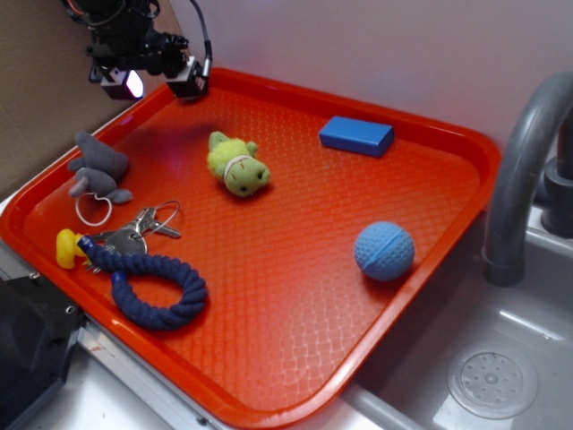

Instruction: Grab the green ball.

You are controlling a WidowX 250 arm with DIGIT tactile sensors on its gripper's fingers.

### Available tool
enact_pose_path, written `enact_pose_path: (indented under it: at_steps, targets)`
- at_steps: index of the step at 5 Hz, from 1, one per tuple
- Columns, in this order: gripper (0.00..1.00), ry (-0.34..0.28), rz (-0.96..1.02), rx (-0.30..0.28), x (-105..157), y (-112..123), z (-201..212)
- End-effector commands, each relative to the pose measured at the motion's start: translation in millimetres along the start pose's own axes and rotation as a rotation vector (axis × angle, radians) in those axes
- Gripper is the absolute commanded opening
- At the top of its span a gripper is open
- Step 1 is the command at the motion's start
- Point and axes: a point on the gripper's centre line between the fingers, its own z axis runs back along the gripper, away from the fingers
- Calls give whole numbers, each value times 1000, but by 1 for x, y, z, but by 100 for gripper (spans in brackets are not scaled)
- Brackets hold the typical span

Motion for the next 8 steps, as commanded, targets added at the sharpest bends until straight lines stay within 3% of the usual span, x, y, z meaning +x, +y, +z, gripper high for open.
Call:
enact_pose_path:
  at_steps: [1, 4, 5, 6, 8]
  targets:
    - [100, -45, -125, 37, 31, -16, -9]
    - [100, -47, -164, 70, 55, -24, -17]
    - [100, -34, -148, 107, 52, -18, -21]
    - [100, -52, -52, 202, 52, -14, -21]
    - [100, 1, 13, 245, 55, -2, -35]
